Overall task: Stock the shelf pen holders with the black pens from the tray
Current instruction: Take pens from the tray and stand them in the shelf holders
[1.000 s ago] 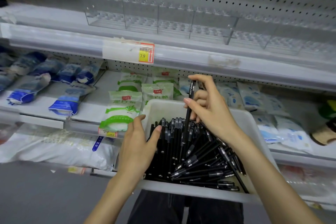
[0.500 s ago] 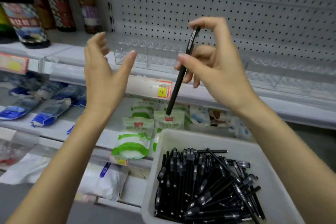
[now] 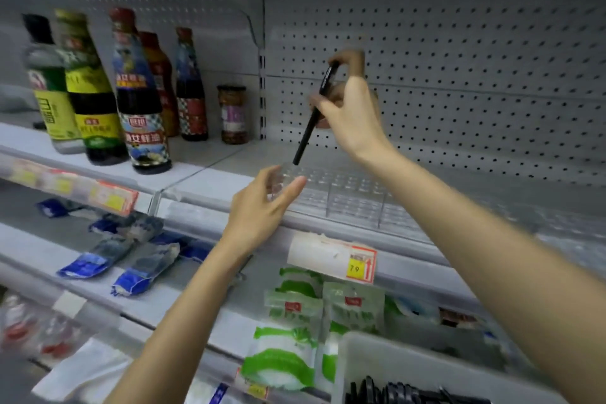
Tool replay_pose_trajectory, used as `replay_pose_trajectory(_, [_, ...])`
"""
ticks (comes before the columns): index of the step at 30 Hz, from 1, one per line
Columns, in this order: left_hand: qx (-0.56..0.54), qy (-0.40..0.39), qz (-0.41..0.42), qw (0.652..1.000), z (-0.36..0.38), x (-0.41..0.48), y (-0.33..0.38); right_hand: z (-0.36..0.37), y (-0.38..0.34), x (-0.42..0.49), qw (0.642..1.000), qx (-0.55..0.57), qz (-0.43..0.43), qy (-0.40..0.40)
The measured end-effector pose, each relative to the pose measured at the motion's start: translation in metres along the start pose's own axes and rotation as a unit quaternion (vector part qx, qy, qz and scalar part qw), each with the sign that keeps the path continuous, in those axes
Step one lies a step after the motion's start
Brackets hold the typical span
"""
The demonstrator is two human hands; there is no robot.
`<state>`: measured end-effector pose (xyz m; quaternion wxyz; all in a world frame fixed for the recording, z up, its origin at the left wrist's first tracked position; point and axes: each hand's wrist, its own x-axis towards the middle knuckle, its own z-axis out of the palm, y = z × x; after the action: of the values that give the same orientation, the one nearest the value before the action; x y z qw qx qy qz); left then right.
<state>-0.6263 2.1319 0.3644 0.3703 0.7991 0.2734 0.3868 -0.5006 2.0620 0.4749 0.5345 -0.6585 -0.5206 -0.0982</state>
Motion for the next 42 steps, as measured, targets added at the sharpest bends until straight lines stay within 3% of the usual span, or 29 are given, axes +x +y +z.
replay_pose_trajectory(12, [-0.009,0.032,0.034,0.999,0.004,-0.003,-0.008,0.021,0.017,0.001,0.982,-0.103,-0.041,-0.156])
replay_pose_trajectory(26, [0.008,0.035,0.033,0.999,0.002,-0.01,-0.001,-0.002,0.016,-0.019,0.975,-0.134,-0.013,-0.177])
replay_pose_trajectory(32, [0.024,0.135,0.11,0.984,0.002,-0.051,0.016,-0.043,-0.003,-0.076,0.979,-0.099,-0.012,-0.175])
replay_pose_trajectory(35, [-0.04,0.19,0.15,0.969,0.013,-0.1,0.016,-0.068,-0.007,-0.129,0.983,-0.071,-0.004,-0.17])
replay_pose_trajectory(38, [-0.134,0.176,0.083,0.972,0.037,-0.16,-0.001,-0.087,0.012,-0.194,0.981,-0.036,0.032,-0.19])
replay_pose_trajectory(42, [-0.081,0.011,-0.077,0.994,0.075,-0.205,-0.034,-0.089,0.063,-0.272,0.953,-0.056,0.143,-0.262])
